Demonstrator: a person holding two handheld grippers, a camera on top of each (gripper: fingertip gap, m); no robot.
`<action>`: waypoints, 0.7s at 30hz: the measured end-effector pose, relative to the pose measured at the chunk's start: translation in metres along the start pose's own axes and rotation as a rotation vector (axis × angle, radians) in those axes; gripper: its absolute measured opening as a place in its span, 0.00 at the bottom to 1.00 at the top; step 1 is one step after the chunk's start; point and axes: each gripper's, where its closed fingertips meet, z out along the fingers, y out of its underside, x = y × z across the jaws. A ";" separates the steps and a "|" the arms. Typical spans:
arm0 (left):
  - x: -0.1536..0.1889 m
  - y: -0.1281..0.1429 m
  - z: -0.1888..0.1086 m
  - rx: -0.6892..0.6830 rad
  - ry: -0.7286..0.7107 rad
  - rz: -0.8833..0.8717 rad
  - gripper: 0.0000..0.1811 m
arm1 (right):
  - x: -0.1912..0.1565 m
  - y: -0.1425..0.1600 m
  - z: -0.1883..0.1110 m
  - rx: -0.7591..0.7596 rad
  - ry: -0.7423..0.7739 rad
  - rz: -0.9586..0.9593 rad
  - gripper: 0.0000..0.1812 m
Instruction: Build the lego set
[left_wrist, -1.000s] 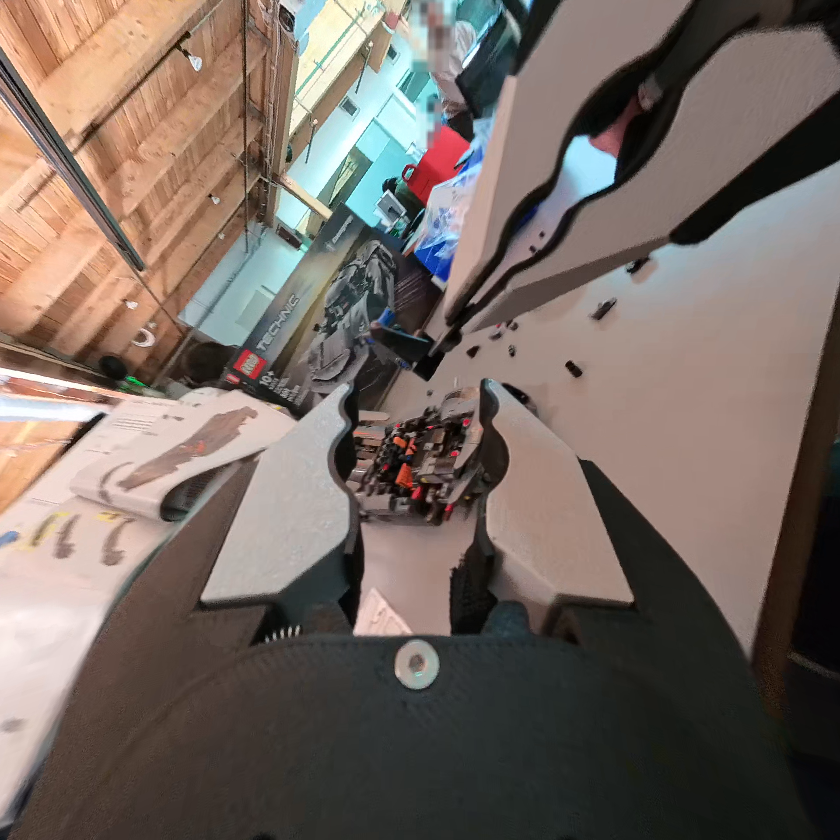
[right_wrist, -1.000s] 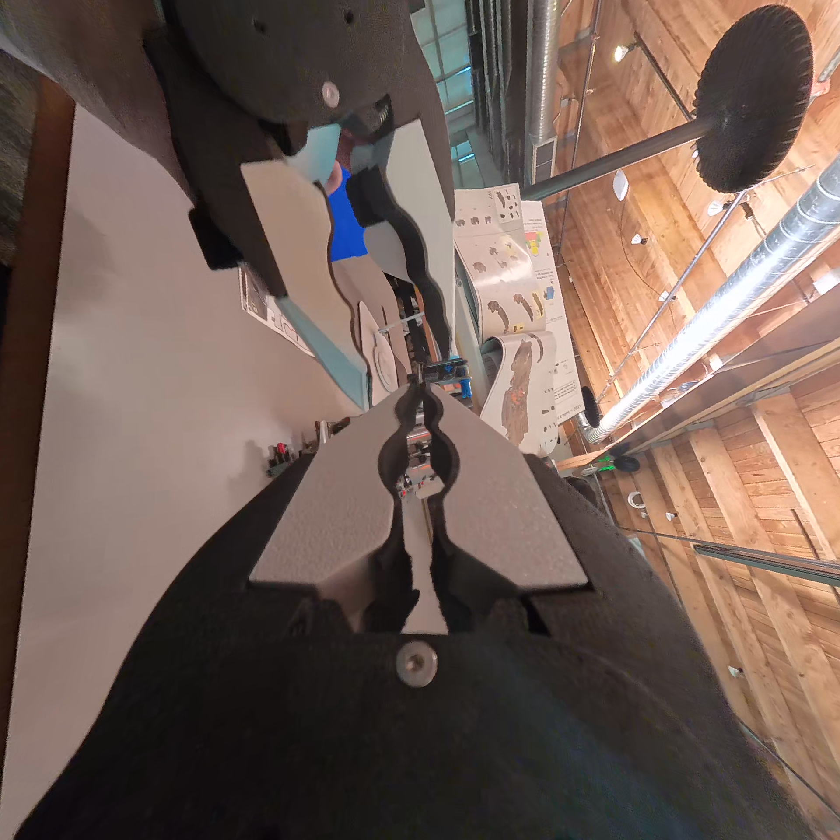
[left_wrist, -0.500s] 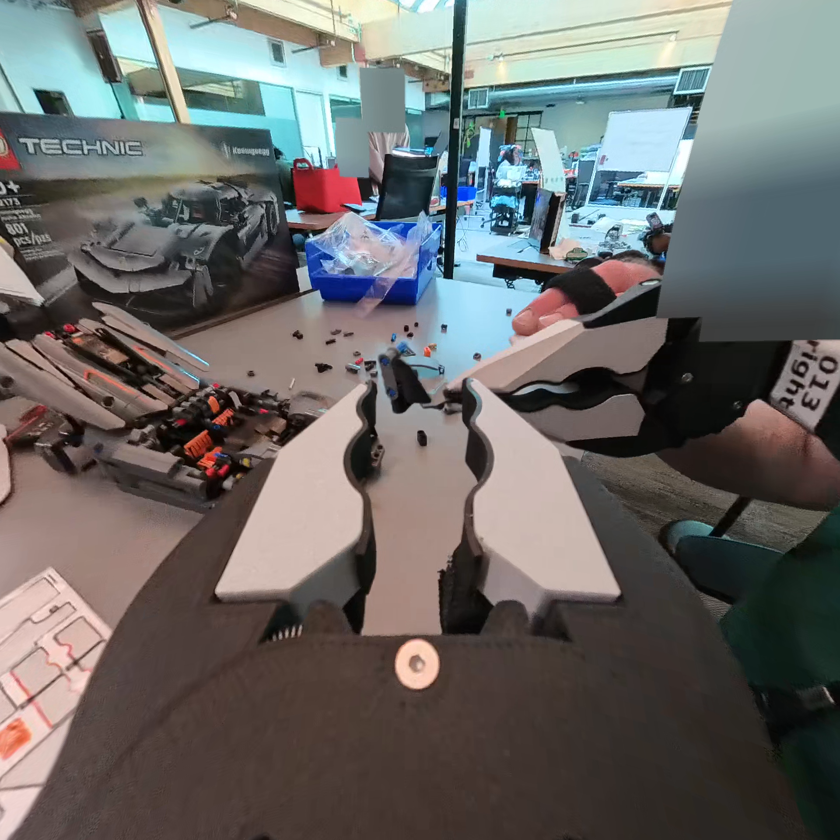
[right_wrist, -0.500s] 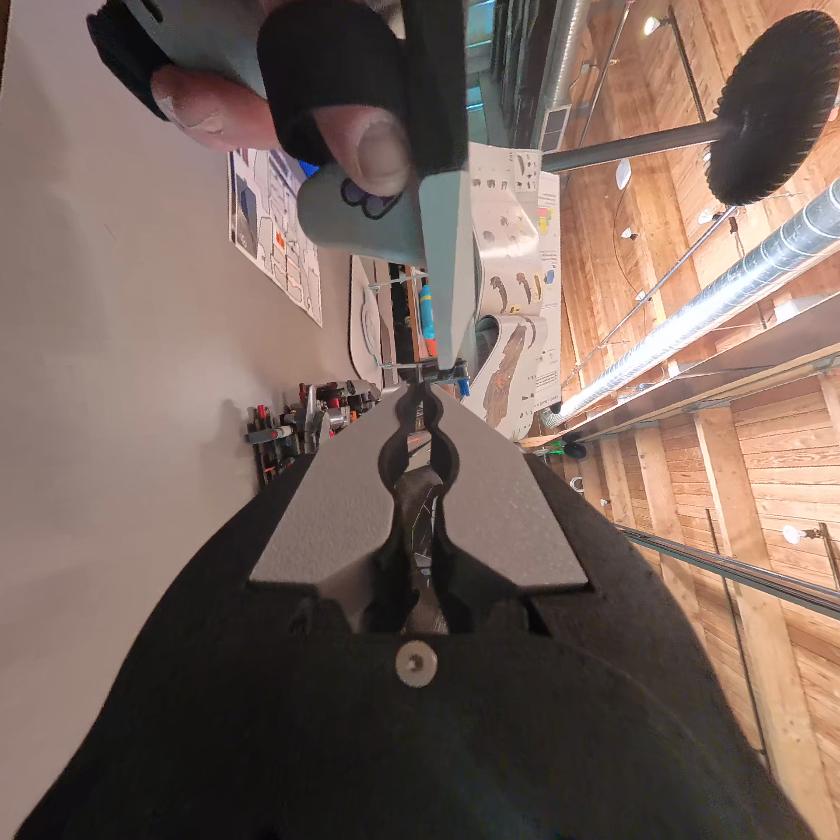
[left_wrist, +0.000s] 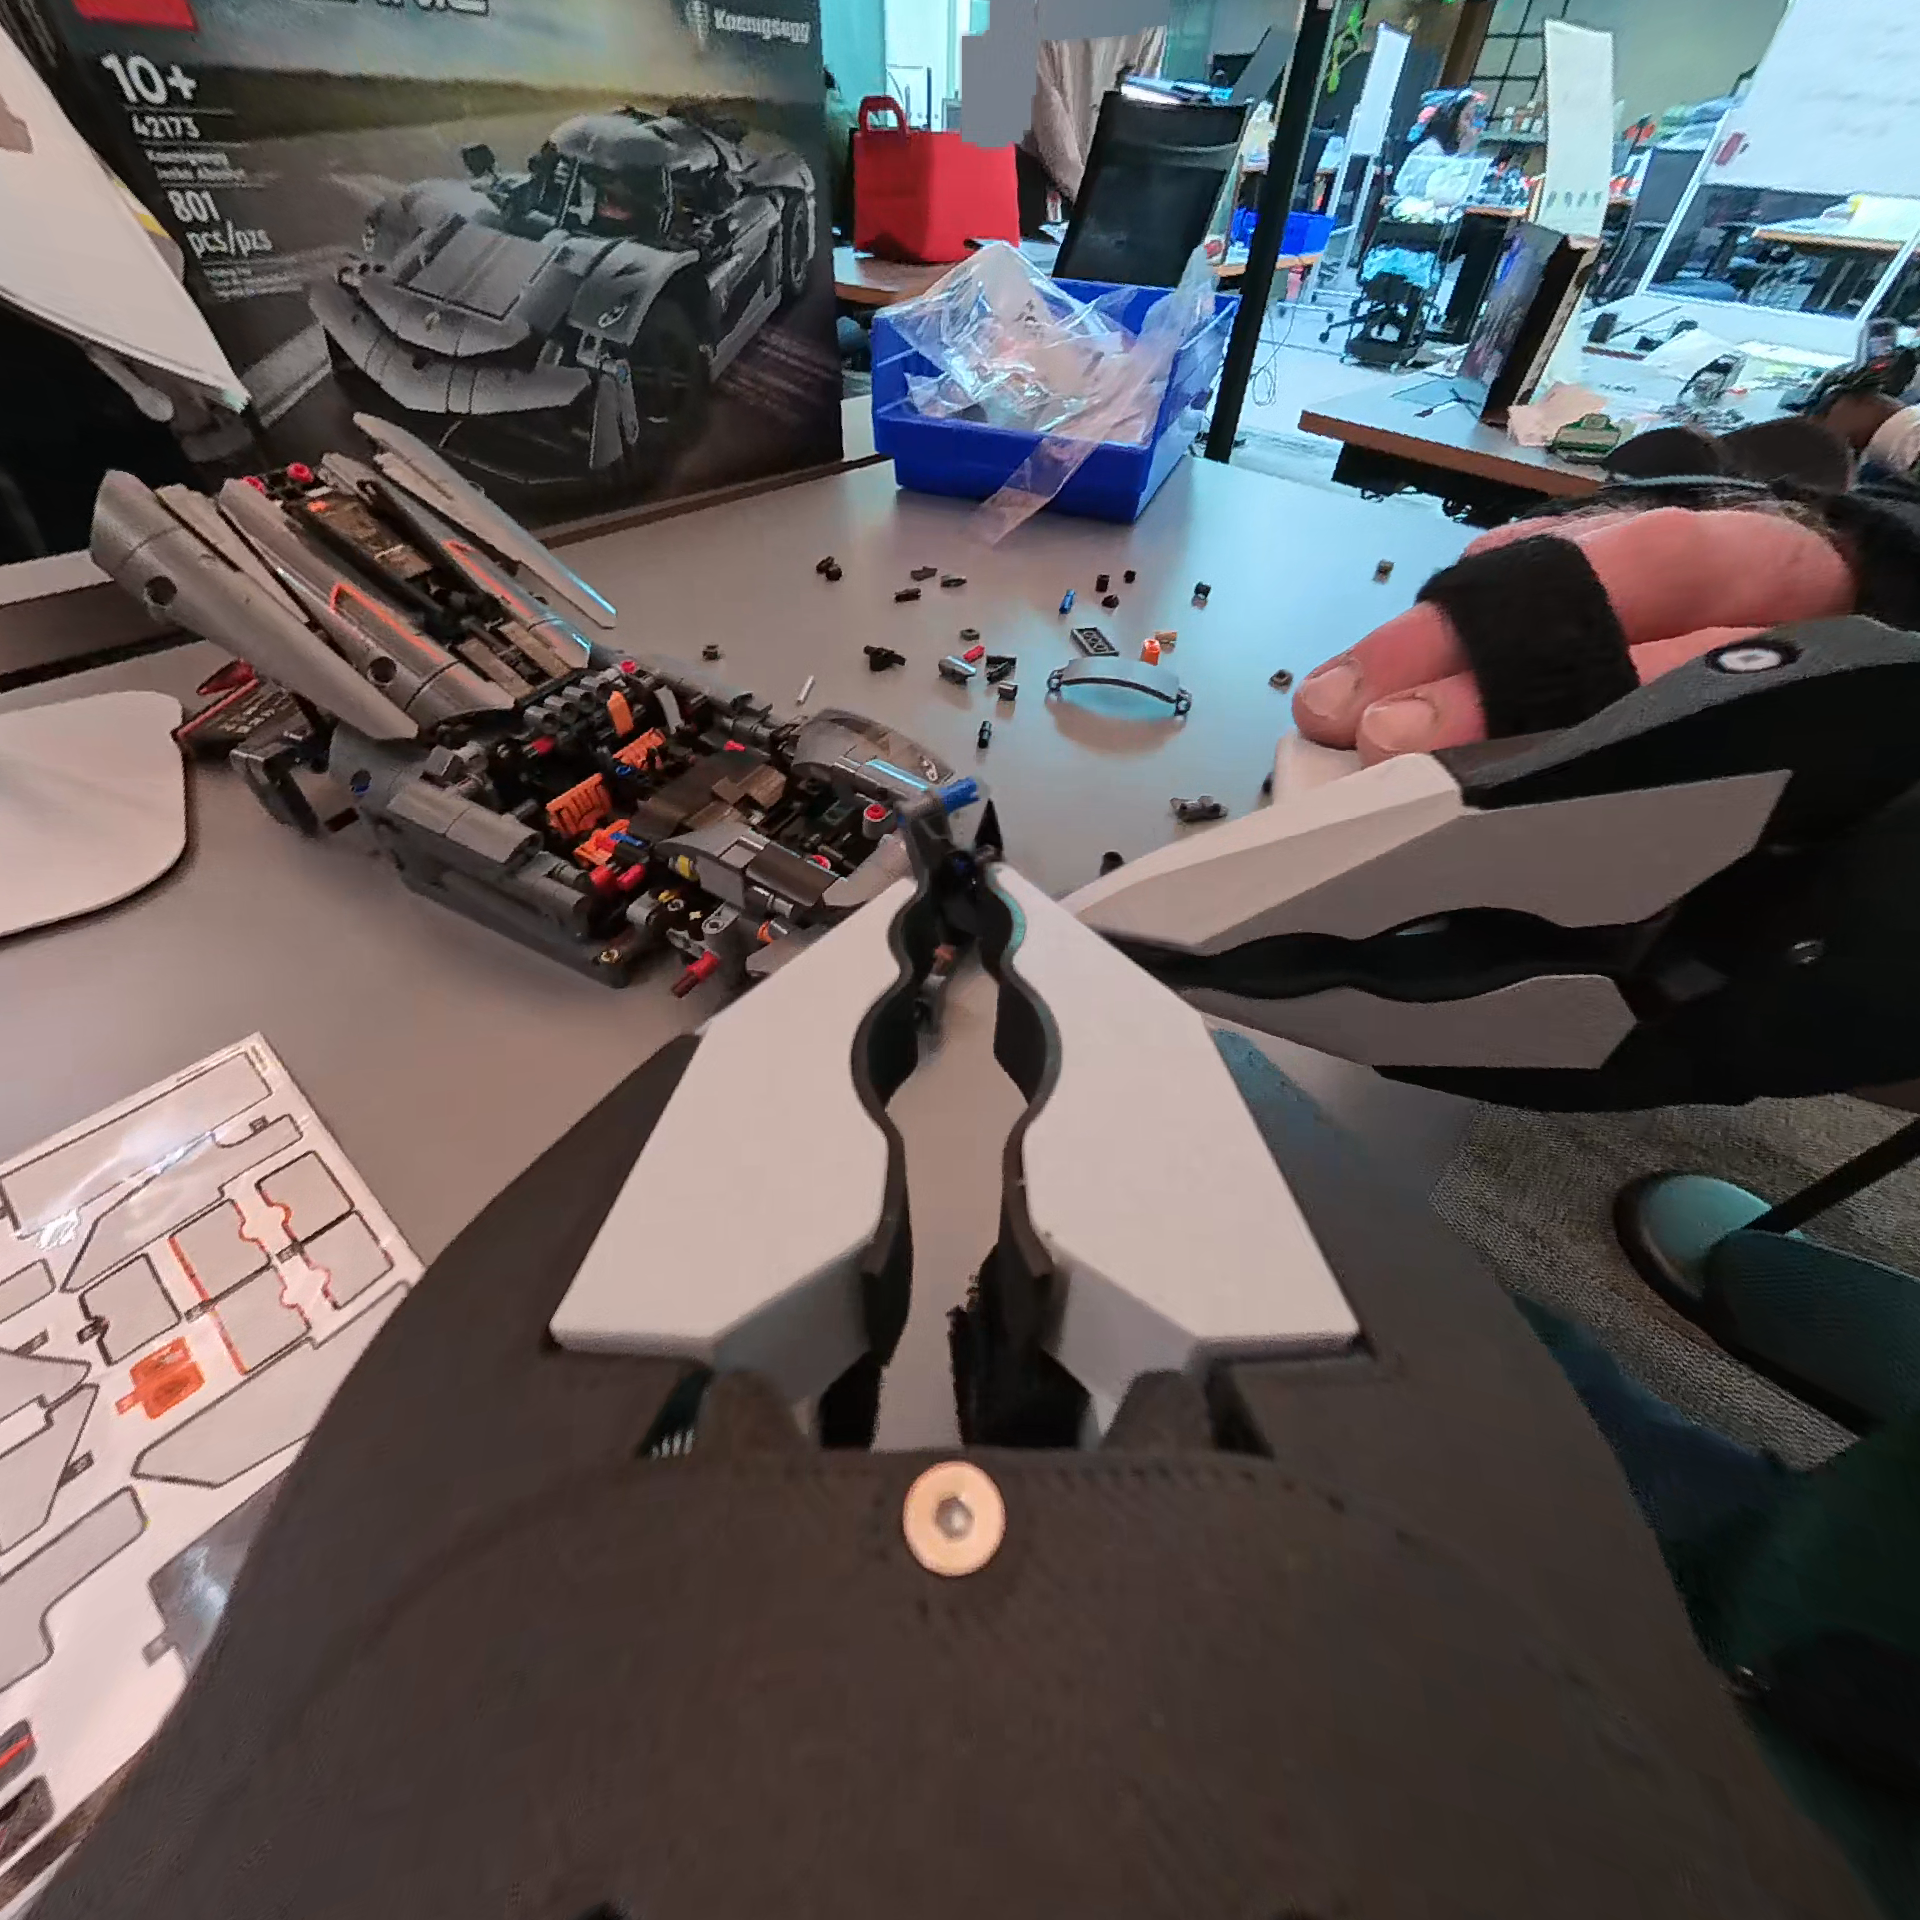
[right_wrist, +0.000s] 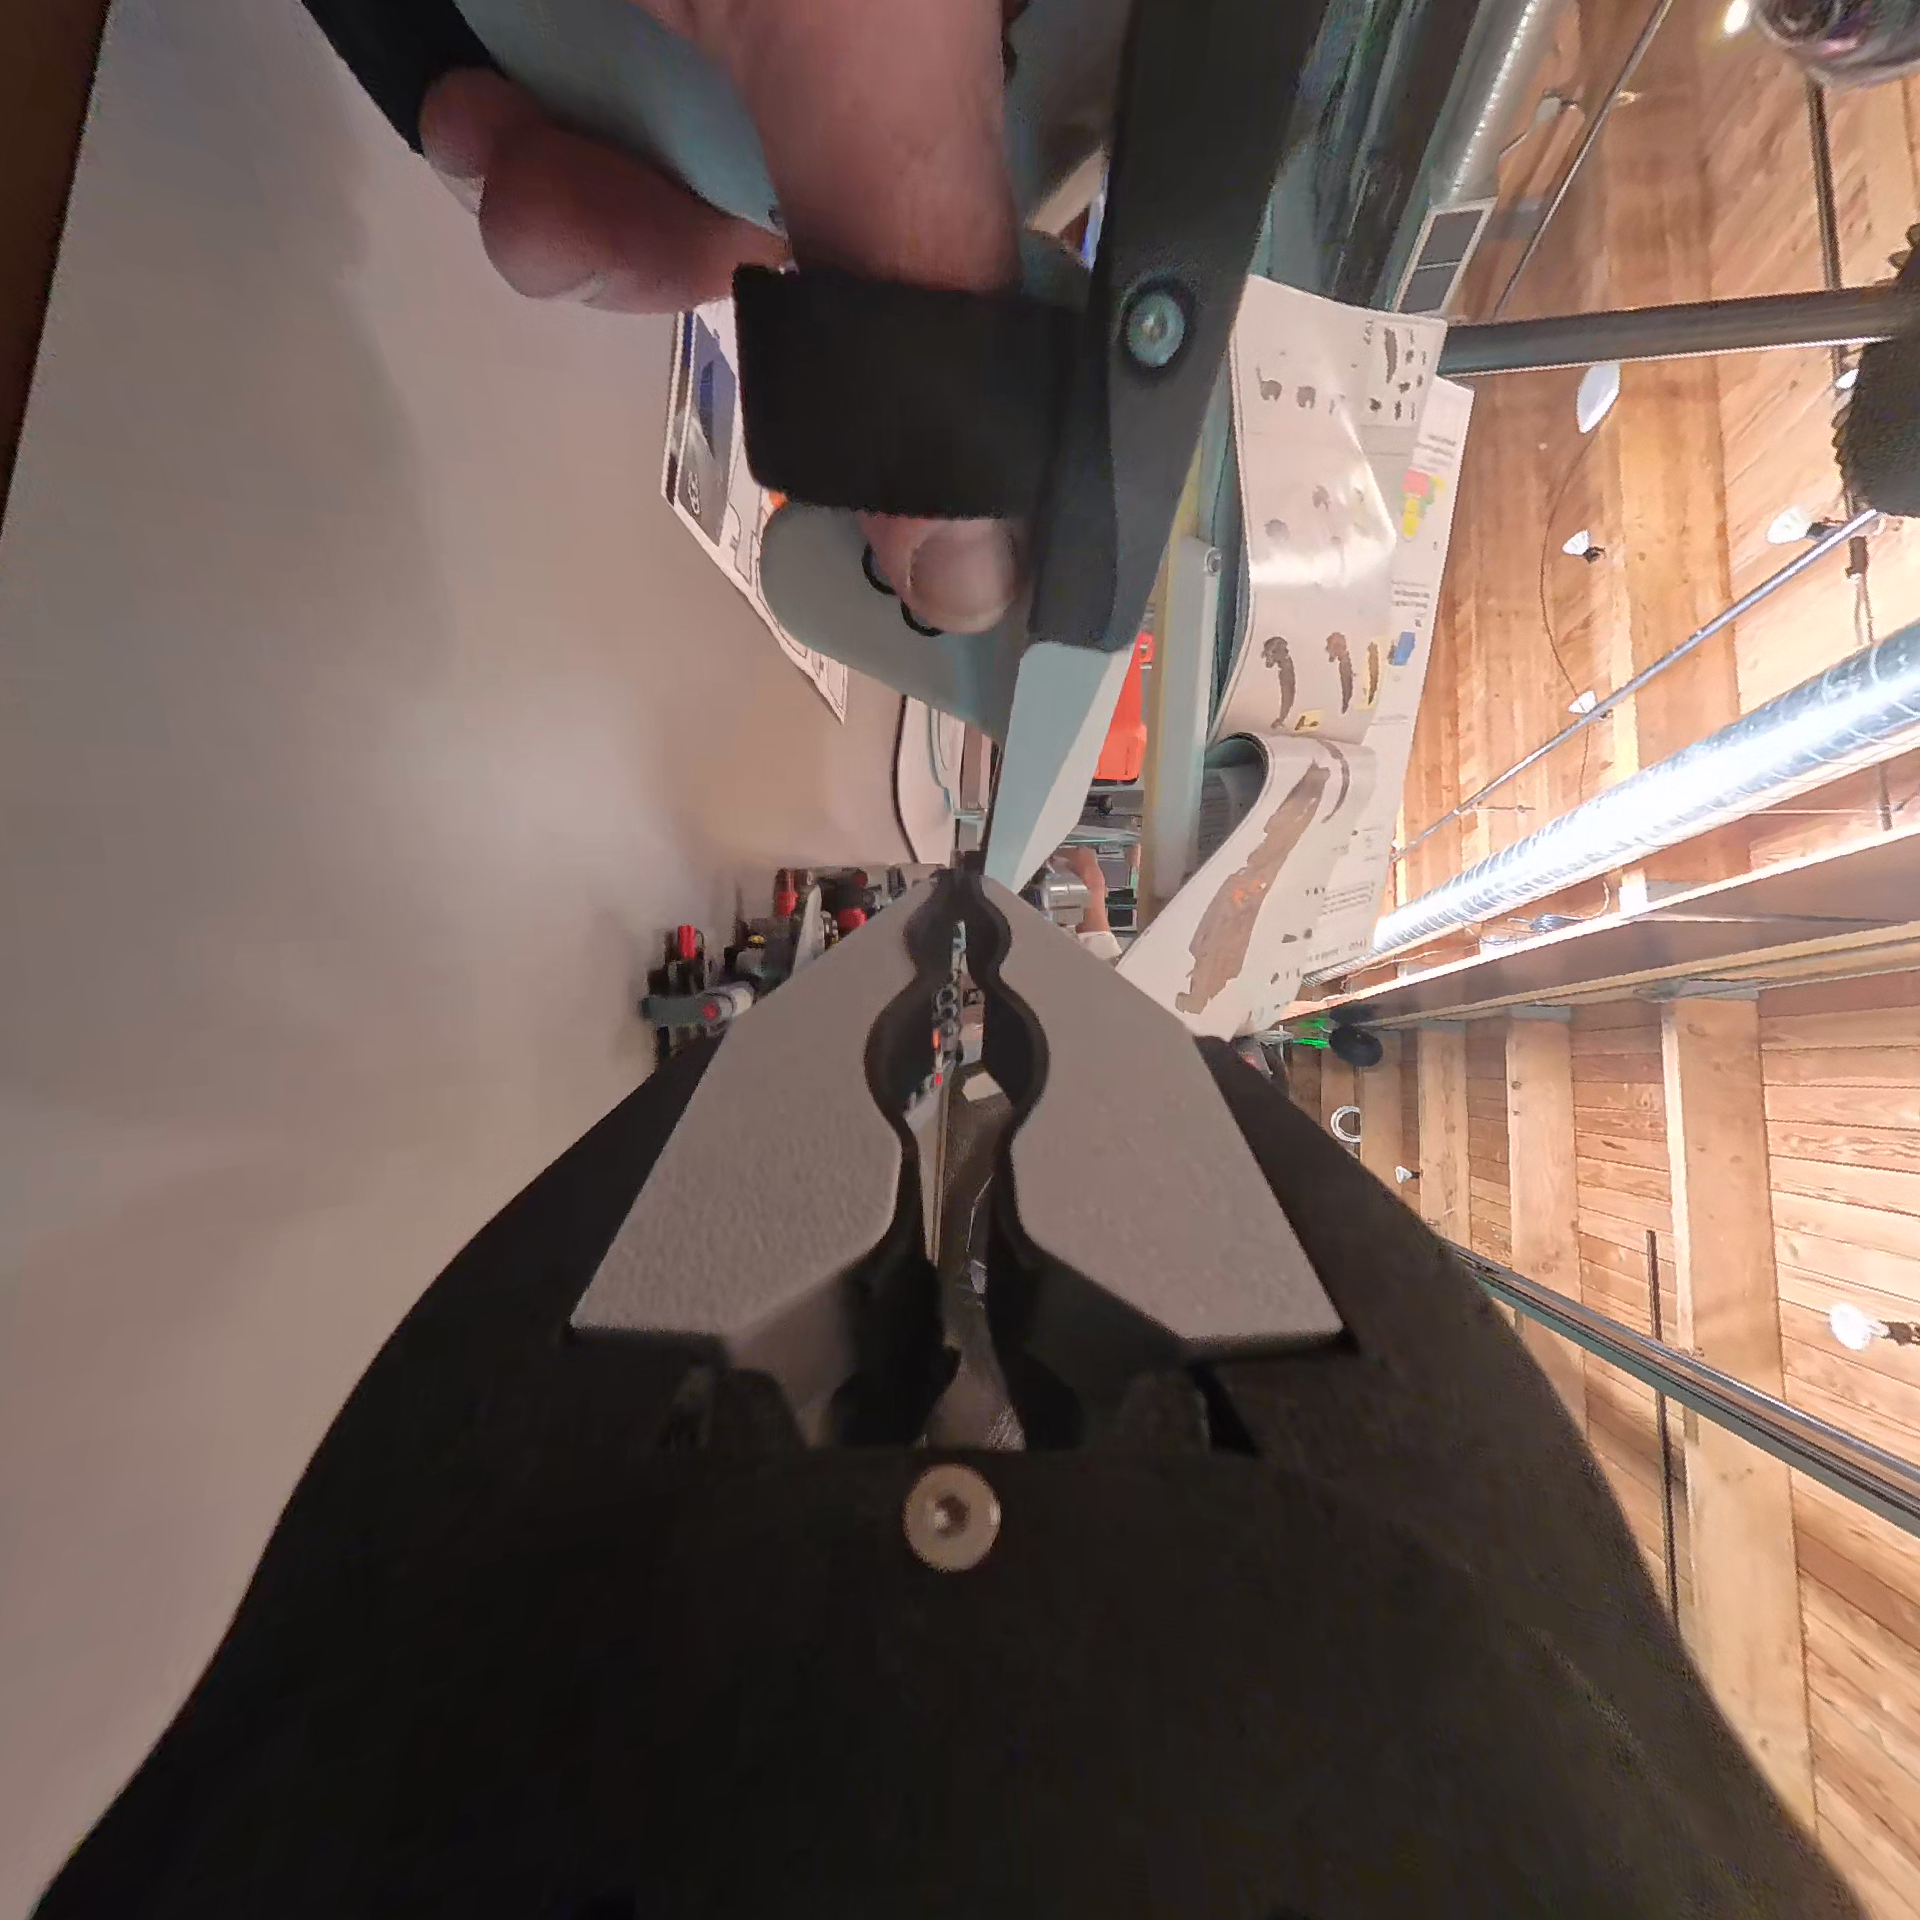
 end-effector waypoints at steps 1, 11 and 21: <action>-0.002 0.001 0.000 0.003 -0.006 -0.004 0.03 | 0.000 -0.001 0.003 0.001 -0.002 -0.001 0.00; -0.027 0.004 -0.004 0.023 -0.045 -0.046 0.02 | 0.005 -0.011 0.023 0.010 -0.026 0.058 0.06; -0.043 -0.007 -0.016 0.096 -0.071 -0.025 0.02 | 0.007 0.001 0.015 0.030 -0.013 0.116 0.11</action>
